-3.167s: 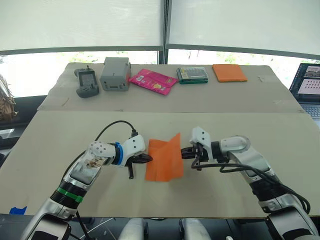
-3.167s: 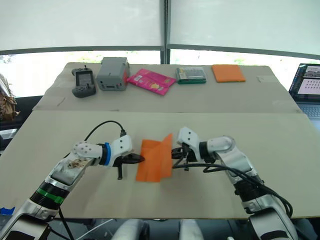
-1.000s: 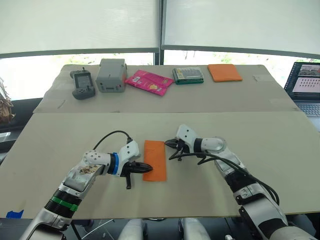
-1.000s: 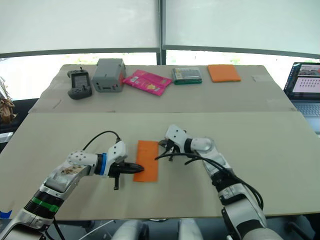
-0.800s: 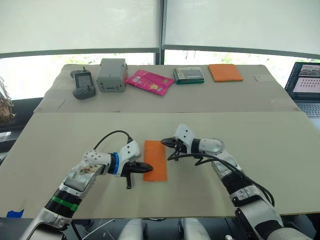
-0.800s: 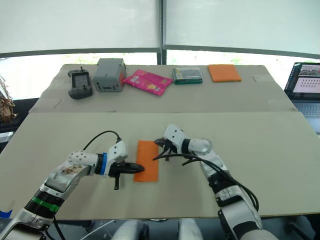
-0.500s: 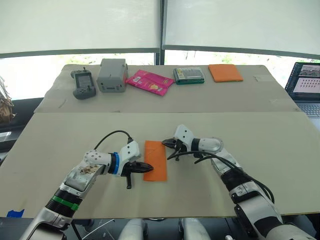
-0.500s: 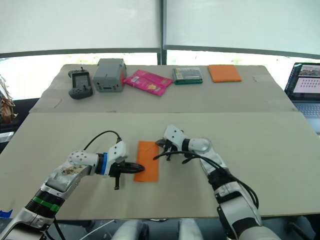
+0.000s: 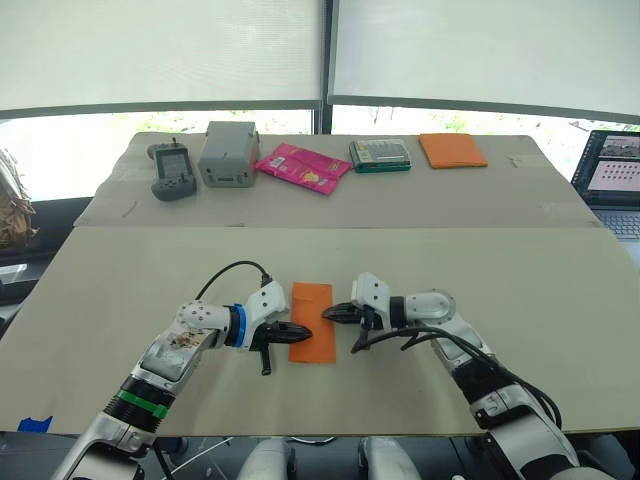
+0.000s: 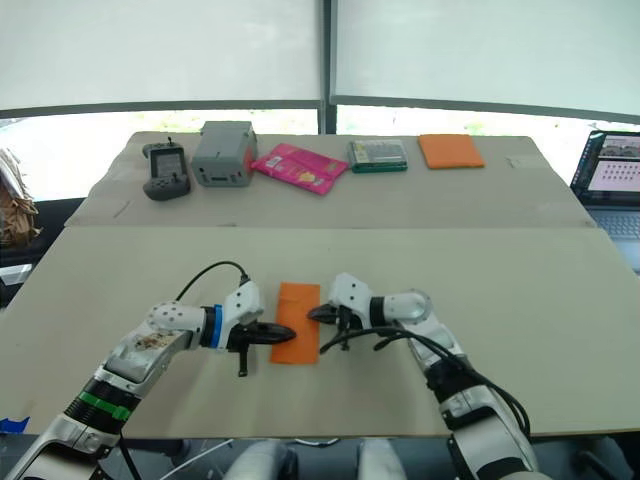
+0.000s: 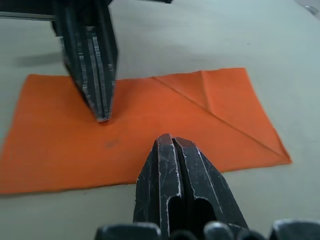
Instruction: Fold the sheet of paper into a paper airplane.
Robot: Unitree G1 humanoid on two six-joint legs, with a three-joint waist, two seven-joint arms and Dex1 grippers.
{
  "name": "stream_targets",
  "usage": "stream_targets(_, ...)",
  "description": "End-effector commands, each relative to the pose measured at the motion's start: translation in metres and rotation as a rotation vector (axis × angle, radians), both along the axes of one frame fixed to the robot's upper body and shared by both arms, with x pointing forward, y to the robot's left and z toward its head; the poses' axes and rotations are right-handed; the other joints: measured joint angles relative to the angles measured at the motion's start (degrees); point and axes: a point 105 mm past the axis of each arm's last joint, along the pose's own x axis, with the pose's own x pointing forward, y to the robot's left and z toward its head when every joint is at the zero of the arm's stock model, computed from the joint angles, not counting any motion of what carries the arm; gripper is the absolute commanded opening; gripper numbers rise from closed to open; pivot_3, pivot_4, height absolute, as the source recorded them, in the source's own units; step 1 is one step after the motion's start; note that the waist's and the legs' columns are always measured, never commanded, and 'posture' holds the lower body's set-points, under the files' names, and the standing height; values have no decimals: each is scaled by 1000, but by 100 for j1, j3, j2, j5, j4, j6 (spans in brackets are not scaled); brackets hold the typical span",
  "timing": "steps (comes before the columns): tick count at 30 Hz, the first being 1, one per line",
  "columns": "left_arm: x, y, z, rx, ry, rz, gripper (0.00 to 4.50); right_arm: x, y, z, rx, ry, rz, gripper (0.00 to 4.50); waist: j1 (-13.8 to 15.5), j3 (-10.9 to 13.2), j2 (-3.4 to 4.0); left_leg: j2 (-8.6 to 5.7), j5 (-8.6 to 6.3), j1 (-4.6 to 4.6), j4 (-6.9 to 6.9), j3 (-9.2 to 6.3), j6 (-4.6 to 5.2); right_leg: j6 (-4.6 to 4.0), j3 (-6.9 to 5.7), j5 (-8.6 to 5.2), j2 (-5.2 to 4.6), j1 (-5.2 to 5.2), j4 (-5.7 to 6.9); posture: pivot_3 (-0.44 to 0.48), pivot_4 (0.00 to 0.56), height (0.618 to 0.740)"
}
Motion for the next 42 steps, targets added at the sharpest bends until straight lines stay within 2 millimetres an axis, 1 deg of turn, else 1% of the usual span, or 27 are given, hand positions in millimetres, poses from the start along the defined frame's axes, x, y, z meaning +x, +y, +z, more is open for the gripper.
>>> stream_targets(1, -1, 8, -21, 78, 53, 33, 0, -18, -1, -8, -6, 49, 60, 25, 3, 0, 0, 0, 0, 0, 0, -1, 0, 0, -1, 0, 0, 0, 1, 0, 150, 740)
stream_targets(4, 0, 9, -22, 82, 55, 32, 0, -31, -6, -18, -11, 98, 85, 25, 12, 0, -1, 0, 0, 0, 1, -1, 0, 0, -1, 0, 0, 1, 0, 0, 150, 740)
stream_targets(8, -2, 7, -19, 59, 52, 14, 0, -52, -7, -26, 6, 192, 116, 25, 28, -2, -3, 0, 0, 0, 1, -2, 0, 1, -3, -1, -1, 4, -3, 0, 150, 740)
stream_targets(13, -6, 9, -19, 64, 62, 7, 0, -80, -9, -40, -61, 307, 170, 25, 18, -17, -8, 4, -2, 0, 0, -2, 3, 2, -2, -3, 2, 4, -4, 0, 150, 740)
stream_targets(15, -7, 11, -19, 68, 66, 8, 0, -86, -12, -43, -93, 315, 171, 25, 12, -26, -8, 5, -3, 0, -1, -2, 5, 4, -4, -4, 2, 4, -5, 0, 150, 740)
stream_targets(17, -8, 11, -19, 69, 69, 6, 0, -86, -15, -44, -130, 284, 163, 25, 4, -32, -9, 4, -5, 0, -1, -1, 6, 5, -3, -6, 2, 4, -7, 0, 150, 740)
stream_targets(19, -9, 12, -18, 65, 74, 2, 0, -83, -16, -37, -110, 263, 144, 25, 3, -33, -9, 5, -5, 0, -2, -1, 7, 5, -4, -7, 2, 4, -9, 0, 150, 740)
stream_targets(22, -9, 14, -16, 56, 77, 5, 0, -76, -18, -10, -56, 208, 111, 25, 2, -33, -9, 4, -6, -3, -3, 0, 8, 7, -3, -9, 1, 2, -9, 0, 150, 740)
stream_targets(23, -9, 14, -13, 42, 77, 9, 0, -72, -19, 9, -15, 185, 98, 25, 1, -32, -9, 4, -6, -5, -3, 0, 8, 7, -3, -9, 1, 0, -10, 0, 150, 740)
stream_targets(25, -7, 16, -9, 22, 73, 19, 0, -70, -18, 37, 46, 164, 94, 25, 1, -29, -10, 4, -6, -11, -2, 0, 8, 6, -1, -9, -1, -6, -10, 0, 150, 740)
stream_targets(26, -7, 17, -6, 11, 71, 23, 0, -68, -17, 47, 63, 150, 90, 25, -7, -29, -10, 4, -6, -15, -1, 0, 8, 6, -1, -8, -1, -10, -10, 0, 150, 740)
stream_targets(28, -5, 19, 1, -12, 62, 41, 0, -63, -16, 57, 52, 107, 77, 25, -40, -28, -11, 9, -6, -16, -3, -2, 8, 6, -1, -8, 4, -13, -10, 0, 150, 740)
stream_targets(30, -3, 20, 11, -59, 65, 65, 0, -52, -13, 59, 11, 60, 48, 25, -35, -27, -12, 9, -6, -15, -8, -5, 8, 5, -3, -9, 6, -16, -9, 0, 150, 740)
stream_targets(33, -2, 23, 27, -104, 54, 85, 0, -37, -9, 51, -73, 4, 8, 25, -22, -23, -14, 8, -6, -28, -8, -5, 8, 4, -7, -9, 5, -29, -8, 0, 150, 740)
stream_targets(35, -1, 28, 41, -136, 40, 108, 0, -26, -4, 42, -116, -7, -16, 25, -18, -21, -18, 4, -6, -56, -1, -2, 7, 3, -5, -9, 1, -57, -1, 0, 150, 740)
stream_targets(37, -1, 34, 50, -153, 30, 130, 0, -17, 0, 34, -144, -10, -33, 25, -5, -20, -19, 0, 0, -110, 13, 0, -1, 1, -2, -6, -3, -113, 14, 0, 150, 740)
stream_targets(39, -1, 42, 54, -143, 19, 162, 0, -13, 0, 28, -168, -1, -44, 25, -1, -19, -20, -2, 2, -122, 12, -2, -4, 0, -4, -5, -5, -124, 14, 0, 150, 740)
stream_targets(42, -2, 52, 52, -116, 14, 196, 0, -9, 0, 29, -163, -4, -46, 25, -10, -18, -19, -3, 1, -122, 7, 0, -3, 0, -4, -5, -8, -123, 7, 0, 150, 740)
